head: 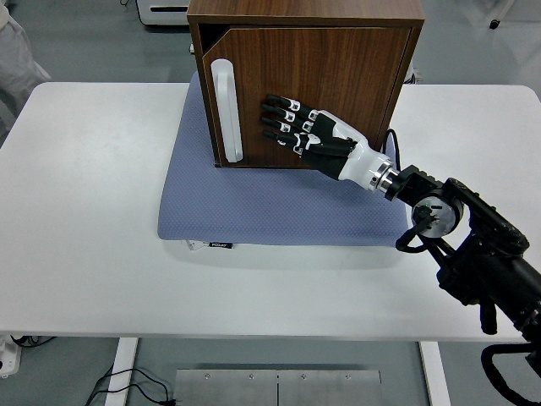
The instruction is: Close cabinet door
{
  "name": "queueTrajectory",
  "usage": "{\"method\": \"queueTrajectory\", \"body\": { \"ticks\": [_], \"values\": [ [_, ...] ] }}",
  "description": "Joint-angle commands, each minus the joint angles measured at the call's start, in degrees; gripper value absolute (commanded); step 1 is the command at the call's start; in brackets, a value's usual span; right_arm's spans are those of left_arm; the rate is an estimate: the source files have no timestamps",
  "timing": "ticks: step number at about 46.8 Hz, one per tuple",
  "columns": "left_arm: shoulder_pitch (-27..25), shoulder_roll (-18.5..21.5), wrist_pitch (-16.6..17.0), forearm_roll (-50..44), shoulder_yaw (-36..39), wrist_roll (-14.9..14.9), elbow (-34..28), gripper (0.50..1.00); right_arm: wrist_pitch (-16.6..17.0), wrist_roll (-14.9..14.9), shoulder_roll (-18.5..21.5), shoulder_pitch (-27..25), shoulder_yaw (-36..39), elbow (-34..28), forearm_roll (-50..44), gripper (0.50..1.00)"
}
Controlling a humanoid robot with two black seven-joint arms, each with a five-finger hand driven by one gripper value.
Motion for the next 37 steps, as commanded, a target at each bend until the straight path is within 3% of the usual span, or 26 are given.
{"method": "queueTrajectory", "body": {
  "ticks": [1,19,29,37],
  "values": [
    [0.0,0.0,-0.01,0.0,0.0,0.0,0.01,1.0,0.0,0.11,-0.01,0.06,0.84,-0.35,0.03,1.0],
    [0.0,0.0,-0.01,0.0,0.0,0.0,0.01,1.0,0.0,0.11,-0.01,-0.64,2.87,0.36,1.35,1.0],
    [0.0,0.0,-0.01,0.0,0.0,0.0,0.01,1.0,0.0,0.02,-0.01,-3.1,1.99,3.78,1.0,1.0],
    [0.0,0.0,-0.01,0.0,0.0,0.0,0.01,1.0,0.0,-0.06,-5.19,-6.0,1.63,8.88,1.0,1.0]
  ]
}}
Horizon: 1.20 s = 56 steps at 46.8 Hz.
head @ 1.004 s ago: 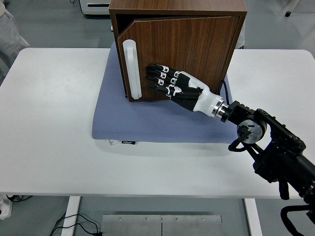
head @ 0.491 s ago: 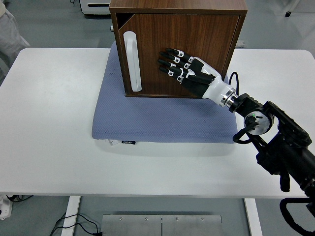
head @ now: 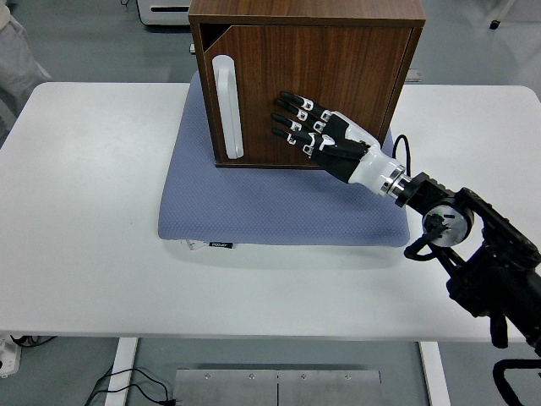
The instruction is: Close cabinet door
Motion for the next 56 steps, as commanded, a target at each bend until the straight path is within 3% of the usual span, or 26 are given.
{"method": "queueTrajectory", "body": {
  "ticks": [1,12,28,44,56],
  "values": [
    [0.01,0.0,0.07,0.0,0.0,0.01,-0.01,1.0,0.01,-0.01,-2.68,-1.4,0.09,2.17,0.0,1.0],
    [0.01,0.0,-0.01,0.0,0.0,0.01,-0.01,1.0,0.01,-0.01,-10.42,-7.64,1.84,8.68,0.0,1.0],
    [0.01,0.0,-0.01,0.0,0.0,0.01,-0.01,1.0,0.01,-0.01,-16.84,-15.46,7.99,14.3,0.0,1.0],
    [0.01,0.0,0.07,0.0,0.0,0.01,-0.01,1.0,0.01,0.08,-18.07,-22.67,19.94,14.13,0.26,1.0],
    [0.01,0.0,-0.01,0.0,0.0,0.01,-0.01,1.0,0.01,1.04,-14.91,-24.34,28.12,11.58,0.52,1.0]
  ]
}}
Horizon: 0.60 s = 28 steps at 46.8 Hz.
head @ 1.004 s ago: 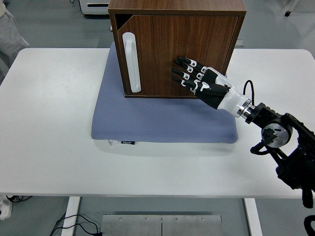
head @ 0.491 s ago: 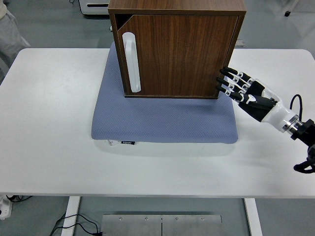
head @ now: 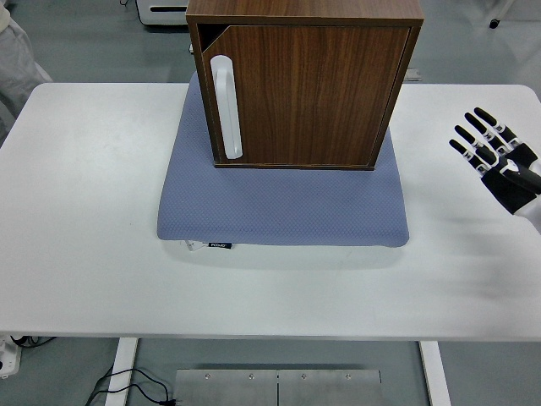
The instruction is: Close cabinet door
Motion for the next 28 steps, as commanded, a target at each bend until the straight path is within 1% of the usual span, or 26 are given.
{"method": "queueTrajectory", "body": {
  "ticks": [1,4,13,16,21,28],
  "values": [
    [-0.01,0.0,0.0,0.0,0.0,0.01,0.0,1.0,0.0,0.58,1.83,-0.02,1.99,-0.66,0.01,1.0],
    [-0.01,0.0,0.0,0.0,0.0,0.01,0.0,1.0,-0.28,1.11,3.42,-0.02,3.3,-0.74,0.01,1.0],
    [-0.01,0.0,0.0,0.0,0.0,0.01,0.0,1.0,-8.18,3.66,7.11,0.51,4.89,-1.62,0.01,1.0],
    [-0.01,0.0,0.0,0.0,0.0,0.01,0.0,1.0,-9.68,4.36,8.25,0.86,4.89,-2.32,0.01,1.0],
    [-0.01,0.0,0.0,0.0,0.0,0.01,0.0,1.0,-12.14,4.54,9.31,1.56,4.8,-2.85,0.01,1.0],
    [-0.01,0.0,0.0,0.0,0.0,0.01,0.0,1.0,-14.87,4.01,9.4,1.92,4.28,-3.38,0.01,1.0]
  ]
}}
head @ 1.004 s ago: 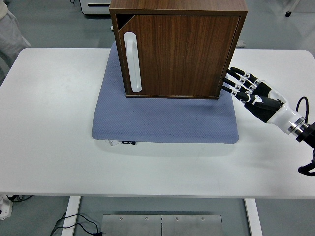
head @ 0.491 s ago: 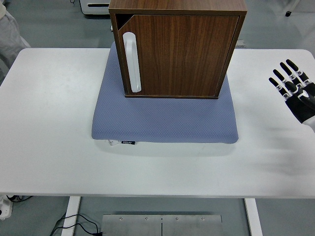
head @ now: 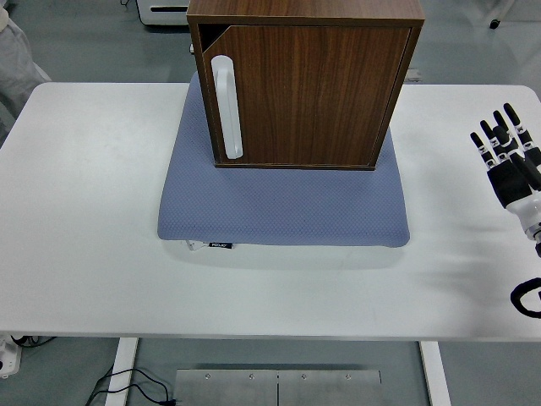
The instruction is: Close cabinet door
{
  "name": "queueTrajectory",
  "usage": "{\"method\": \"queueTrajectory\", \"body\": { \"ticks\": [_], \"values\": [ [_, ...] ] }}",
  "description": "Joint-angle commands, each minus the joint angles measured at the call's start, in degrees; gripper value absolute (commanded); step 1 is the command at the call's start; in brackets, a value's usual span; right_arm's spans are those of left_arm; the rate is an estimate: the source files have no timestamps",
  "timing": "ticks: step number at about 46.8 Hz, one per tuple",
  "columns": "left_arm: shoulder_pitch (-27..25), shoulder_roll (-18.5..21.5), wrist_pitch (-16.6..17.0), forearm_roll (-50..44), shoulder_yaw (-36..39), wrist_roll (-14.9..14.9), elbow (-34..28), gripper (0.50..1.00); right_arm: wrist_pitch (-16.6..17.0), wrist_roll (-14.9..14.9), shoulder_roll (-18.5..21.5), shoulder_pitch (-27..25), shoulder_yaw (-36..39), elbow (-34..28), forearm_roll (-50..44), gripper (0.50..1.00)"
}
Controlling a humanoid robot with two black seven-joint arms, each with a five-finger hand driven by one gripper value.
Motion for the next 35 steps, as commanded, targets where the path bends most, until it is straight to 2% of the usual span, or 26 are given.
{"method": "queueTrajectory", "body": {
  "ticks": [1,7,18,35],
  "values": [
    [0.0,0.0,-0.01,0.0,0.0,0.0,0.0,1.0,-1.19,-0.36,0.02,0.33,-0.34,-0.12,0.05,1.0],
    [0.0,0.0,-0.01,0.0,0.0,0.0,0.0,1.0,-2.15,-0.8,0.02,0.5,-0.61,-0.03,-0.04,1.0],
    [0.0,0.0,-0.01,0.0,0.0,0.0,0.0,1.0,-8.22,-1.76,1.24,2.08,-0.61,-0.21,0.05,1.0],
    [0.0,0.0,0.08,0.0,0.0,0.0,0.0,1.0,-8.49,-0.97,7.13,4.11,0.18,-4.95,0.05,1.0]
  ]
}}
